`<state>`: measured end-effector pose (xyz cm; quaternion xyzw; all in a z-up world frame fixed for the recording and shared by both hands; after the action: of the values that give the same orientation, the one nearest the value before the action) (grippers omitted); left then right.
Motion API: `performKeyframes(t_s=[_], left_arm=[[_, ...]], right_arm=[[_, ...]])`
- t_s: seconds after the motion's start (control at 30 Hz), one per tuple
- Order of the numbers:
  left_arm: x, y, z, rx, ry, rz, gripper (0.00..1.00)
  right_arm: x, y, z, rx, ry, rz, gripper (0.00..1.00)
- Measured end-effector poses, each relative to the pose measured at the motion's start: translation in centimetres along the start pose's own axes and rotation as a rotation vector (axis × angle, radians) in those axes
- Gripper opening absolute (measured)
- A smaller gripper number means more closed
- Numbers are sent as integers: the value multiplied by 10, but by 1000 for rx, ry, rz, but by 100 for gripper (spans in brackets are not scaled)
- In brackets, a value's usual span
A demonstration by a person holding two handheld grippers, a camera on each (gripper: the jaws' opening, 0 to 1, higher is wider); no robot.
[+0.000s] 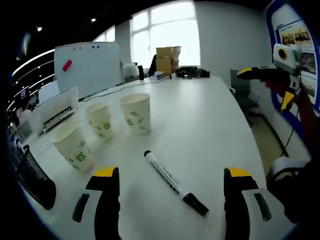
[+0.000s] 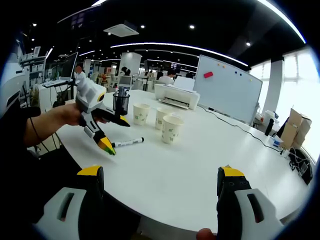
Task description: Place the scattered laser pointers and whiteboard markers into the pen holder and stack the scattered paper cups together
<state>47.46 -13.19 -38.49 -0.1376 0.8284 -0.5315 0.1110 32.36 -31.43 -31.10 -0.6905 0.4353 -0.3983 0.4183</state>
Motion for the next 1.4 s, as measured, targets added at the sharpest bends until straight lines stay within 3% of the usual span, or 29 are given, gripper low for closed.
performKeyframes(t_s=[0.37, 0.63, 1.07, 1.4], left_arm=[[-2, 2, 6, 11, 6, -72, 73], [-1, 6, 11, -7, 0, -67, 59], [-2, 1, 22, -13, 5, -92, 49], [-14, 3, 31, -26, -18, -126, 41]], right_arm=[[0, 1, 2, -6, -3, 1, 89], [0, 2, 3, -8, -5, 3, 89], [0, 3, 2, -8, -4, 4, 89], [1, 3, -1, -7, 1, 6, 89]])
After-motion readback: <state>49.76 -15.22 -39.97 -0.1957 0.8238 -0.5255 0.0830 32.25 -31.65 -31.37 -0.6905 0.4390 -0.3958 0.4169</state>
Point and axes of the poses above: the point that each gripper's makers call its tool centre point, and the gripper's own axes: z roughly forward along the fingers, x roughly to its right, y roughly out of its underside, the point moved 4 cm from there along -z, roughly backward along the fingers, and after that the axes turned 4 degrees about x, right-handed, at the moved point
